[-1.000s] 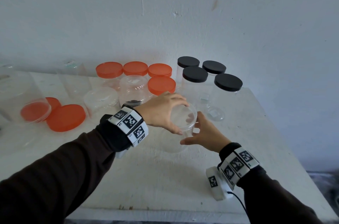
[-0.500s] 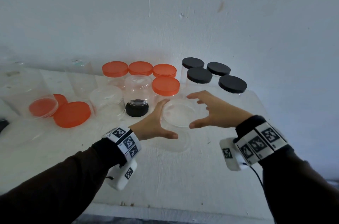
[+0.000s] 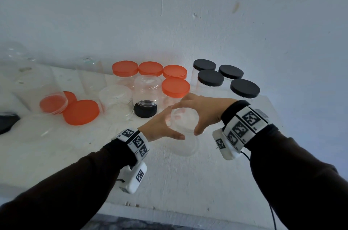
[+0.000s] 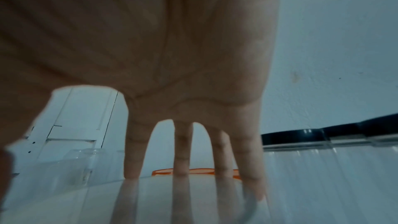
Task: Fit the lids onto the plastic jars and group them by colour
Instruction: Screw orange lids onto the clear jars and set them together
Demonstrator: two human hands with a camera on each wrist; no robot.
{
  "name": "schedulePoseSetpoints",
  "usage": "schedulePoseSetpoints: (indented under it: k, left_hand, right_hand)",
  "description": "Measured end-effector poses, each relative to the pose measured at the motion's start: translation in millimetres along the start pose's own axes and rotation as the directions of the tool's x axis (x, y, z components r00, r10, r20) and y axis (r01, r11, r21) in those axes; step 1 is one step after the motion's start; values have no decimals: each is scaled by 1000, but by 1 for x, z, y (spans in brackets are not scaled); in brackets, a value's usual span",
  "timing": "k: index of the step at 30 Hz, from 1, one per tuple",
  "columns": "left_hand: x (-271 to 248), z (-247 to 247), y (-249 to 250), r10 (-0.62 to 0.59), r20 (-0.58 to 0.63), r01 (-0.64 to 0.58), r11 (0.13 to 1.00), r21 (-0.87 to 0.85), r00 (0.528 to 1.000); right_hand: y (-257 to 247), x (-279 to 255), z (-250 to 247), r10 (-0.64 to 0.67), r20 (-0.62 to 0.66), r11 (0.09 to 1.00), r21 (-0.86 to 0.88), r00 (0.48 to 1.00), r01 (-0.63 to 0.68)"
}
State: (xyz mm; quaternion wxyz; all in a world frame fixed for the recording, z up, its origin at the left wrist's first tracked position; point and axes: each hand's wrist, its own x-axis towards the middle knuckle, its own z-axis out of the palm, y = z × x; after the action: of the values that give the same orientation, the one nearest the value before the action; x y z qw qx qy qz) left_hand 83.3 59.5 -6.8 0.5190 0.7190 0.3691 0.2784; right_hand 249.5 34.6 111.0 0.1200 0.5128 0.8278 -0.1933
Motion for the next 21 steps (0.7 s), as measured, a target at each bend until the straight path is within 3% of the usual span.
schedulePoseSetpoints:
  k: [8,21]
  left_hand:
    - [0,0,-2,-24,-8,24,1000,-9,1000]
    - [0,1,-2,15,-32,-13,998,57,999]
  right_hand:
    - [0,0,-3,-17,12,999,32,1000,17]
    - [-1,1,2,14,-97,997,-70,995,-20]
